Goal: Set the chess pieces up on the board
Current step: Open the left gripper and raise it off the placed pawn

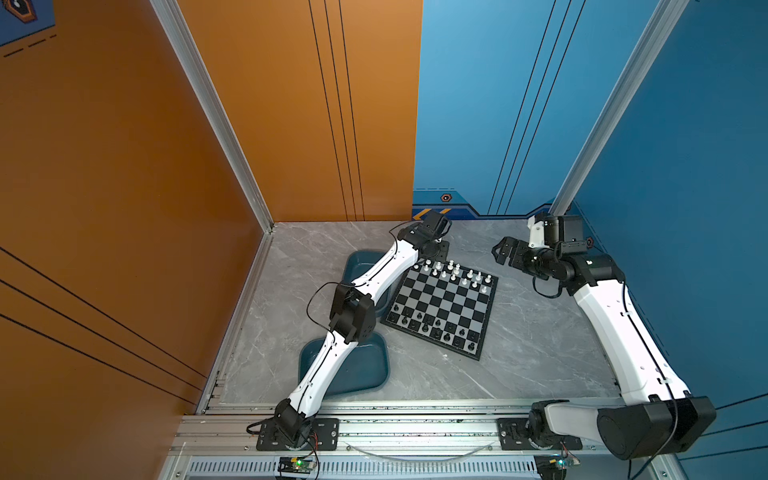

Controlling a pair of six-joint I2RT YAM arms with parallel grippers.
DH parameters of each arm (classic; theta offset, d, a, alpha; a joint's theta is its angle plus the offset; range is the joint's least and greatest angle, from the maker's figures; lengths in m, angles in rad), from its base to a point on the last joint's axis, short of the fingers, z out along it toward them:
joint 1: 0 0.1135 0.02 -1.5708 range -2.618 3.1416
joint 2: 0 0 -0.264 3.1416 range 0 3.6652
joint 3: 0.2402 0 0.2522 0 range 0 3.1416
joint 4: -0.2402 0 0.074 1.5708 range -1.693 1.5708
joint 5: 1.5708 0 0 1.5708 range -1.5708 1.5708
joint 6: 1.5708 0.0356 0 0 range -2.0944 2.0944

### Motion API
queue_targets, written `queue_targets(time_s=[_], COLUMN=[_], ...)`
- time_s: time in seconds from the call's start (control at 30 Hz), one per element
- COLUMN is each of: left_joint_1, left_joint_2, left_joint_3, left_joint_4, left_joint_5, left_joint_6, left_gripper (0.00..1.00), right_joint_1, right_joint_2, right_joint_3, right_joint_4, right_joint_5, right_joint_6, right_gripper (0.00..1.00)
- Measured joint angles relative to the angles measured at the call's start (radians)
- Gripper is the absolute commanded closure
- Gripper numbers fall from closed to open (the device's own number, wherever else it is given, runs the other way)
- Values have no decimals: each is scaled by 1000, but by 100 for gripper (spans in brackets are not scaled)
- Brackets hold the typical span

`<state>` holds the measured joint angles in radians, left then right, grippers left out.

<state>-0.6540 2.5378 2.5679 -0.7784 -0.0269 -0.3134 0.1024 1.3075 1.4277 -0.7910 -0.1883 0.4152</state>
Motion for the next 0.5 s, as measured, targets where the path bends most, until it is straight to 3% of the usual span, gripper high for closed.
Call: queue_targets(time_s=[0.3,0.5], left_joint_1=[-2,-2], left_joint_2=[-38,-35], left_joint_3=[0,0], left_joint_4=[-77,-123], left_joint_5=[-26,-25], left_joint_6=[41,42], left_gripper=[49,54], right_joint_1=[16,39], right_joint_2=[19,45], right_joint_3=[18,45], right_joint_4=[18,20], right_joint_5=[-19,-20], right_joint_6=[0,-7], right_gripper=[0,0])
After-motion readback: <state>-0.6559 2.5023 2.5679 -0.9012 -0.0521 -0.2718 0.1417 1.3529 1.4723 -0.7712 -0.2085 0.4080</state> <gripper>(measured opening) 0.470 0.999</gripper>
